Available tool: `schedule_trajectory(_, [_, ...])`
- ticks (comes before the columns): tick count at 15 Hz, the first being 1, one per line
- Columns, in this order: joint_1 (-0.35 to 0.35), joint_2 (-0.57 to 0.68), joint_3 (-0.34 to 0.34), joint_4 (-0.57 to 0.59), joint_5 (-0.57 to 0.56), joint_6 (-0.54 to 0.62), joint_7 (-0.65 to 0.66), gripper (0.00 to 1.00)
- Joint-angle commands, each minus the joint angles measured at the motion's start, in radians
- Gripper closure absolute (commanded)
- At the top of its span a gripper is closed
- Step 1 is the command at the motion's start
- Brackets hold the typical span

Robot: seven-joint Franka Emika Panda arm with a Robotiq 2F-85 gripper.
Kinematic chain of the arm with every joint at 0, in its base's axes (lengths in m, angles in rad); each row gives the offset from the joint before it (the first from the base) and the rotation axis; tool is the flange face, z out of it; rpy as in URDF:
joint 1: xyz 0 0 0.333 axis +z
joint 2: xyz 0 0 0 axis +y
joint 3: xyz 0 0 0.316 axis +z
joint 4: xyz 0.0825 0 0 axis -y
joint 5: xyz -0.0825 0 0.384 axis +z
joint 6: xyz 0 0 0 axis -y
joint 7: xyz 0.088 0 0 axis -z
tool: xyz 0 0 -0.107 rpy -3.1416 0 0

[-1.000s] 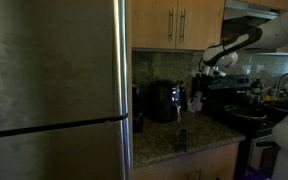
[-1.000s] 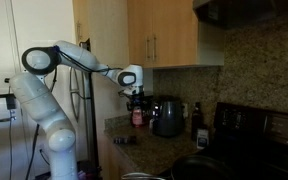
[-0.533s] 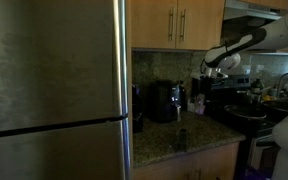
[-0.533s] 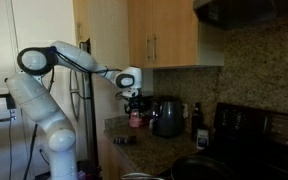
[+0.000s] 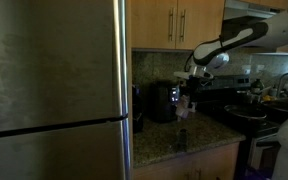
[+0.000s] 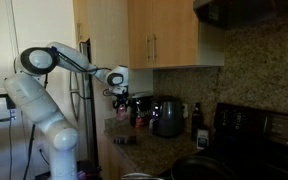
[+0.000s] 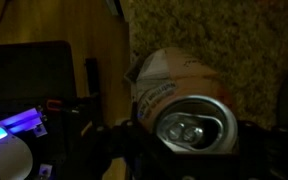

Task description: Move the can to the right then back to the left of the counter

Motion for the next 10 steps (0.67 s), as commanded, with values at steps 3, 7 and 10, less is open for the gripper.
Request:
schedule_trajectory(3, [0.027, -0.007, 0.062, 0.020, 0.021, -0.005, -0.010, 0.30])
schedule_trajectory(7, [0.033, 0.040, 0.074, 0.035, 0.023, 0.009, -0.030, 0.55])
schedule_trajectory(10, [0.051, 0.149, 0.140, 0.087, -0.011, 0.036, -0.012, 0.55])
